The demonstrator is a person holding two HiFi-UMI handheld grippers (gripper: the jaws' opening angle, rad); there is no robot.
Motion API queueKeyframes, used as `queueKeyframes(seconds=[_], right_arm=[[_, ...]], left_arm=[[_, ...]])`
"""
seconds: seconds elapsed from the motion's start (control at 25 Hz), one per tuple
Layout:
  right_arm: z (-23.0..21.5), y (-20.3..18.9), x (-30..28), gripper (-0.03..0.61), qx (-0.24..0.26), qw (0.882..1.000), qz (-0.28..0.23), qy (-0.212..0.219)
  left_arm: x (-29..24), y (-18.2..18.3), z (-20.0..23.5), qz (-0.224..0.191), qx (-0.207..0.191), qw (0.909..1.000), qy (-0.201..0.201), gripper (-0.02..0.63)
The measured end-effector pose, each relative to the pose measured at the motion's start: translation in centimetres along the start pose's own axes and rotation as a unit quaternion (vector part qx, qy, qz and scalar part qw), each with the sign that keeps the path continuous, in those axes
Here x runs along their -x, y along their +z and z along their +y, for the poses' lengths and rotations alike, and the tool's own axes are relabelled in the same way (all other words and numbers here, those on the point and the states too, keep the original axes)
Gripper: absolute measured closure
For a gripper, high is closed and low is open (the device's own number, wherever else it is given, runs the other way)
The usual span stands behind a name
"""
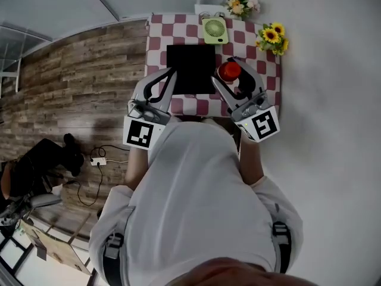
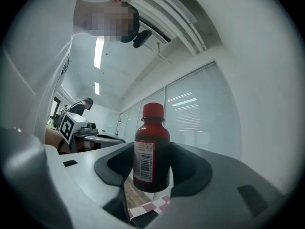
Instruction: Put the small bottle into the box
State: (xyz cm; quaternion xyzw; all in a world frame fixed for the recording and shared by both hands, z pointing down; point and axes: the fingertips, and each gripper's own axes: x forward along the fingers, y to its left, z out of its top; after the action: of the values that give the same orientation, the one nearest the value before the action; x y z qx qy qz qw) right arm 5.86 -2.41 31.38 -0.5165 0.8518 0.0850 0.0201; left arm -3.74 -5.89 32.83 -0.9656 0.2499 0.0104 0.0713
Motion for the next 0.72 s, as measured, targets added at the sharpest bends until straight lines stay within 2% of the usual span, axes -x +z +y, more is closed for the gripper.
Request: queueKeyframes(seconds=[0.2, 0.36, 0.52, 0.72], right_arm=[[1.5, -0.5, -2.2, 0.356, -0.002, 1.0, 0.012, -0.016], [3.2, -0.6, -3.5, 0.357, 0.008, 1.0, 0.018, -0.021], [4.3, 0.7, -4.2, 0.357, 0.026, 0.999, 0.011, -0.015], [3.7, 1.2, -3.3, 0.357, 0.03, 1.0, 0.001, -0.007]], left_arm=[[2.0, -0.2, 2.9, -0.021, 0.024, 0.9995, 0.01, 0.614], [3.3, -1.8, 4.8, -0.001, 0.019, 0.9997, 0.017, 0.614], [3.4, -2.2, 6.1, -0.007, 0.029, 0.9996, -0.004, 0.614], [2.9, -1.8, 5.2, -0.013, 0.045, 0.9988, -0.014, 0.614]])
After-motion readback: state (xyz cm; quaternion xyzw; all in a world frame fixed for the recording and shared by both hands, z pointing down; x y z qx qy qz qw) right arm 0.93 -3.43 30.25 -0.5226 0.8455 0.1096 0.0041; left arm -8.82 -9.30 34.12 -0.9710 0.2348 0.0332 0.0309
